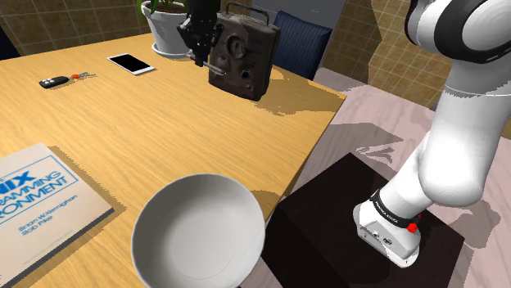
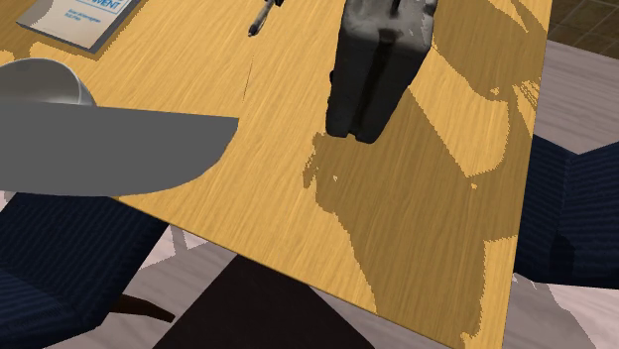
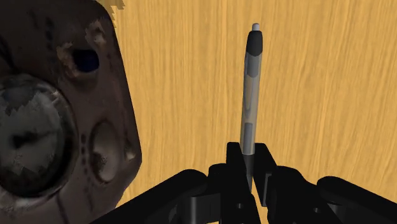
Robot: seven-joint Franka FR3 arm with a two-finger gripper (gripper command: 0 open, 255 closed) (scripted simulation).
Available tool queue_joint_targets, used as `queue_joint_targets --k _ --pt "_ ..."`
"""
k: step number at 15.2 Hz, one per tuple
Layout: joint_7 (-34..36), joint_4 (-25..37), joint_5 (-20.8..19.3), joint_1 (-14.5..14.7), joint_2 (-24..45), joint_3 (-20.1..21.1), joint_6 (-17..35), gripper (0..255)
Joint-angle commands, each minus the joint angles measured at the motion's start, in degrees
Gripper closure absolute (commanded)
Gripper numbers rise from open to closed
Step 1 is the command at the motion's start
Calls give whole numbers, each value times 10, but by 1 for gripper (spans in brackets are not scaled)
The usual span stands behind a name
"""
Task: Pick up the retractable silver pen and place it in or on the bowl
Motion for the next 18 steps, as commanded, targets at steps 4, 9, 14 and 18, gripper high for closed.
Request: queue_joint_targets --k 4,9,14,18 --pt "10 17 1 7 -9 4 -25 255" --pt "56 -75 18 26 -75 23 6 255" --pt "105 -137 31 52 -123 45 26 255" --pt "149 -170 39 75 -151 65 36 255"
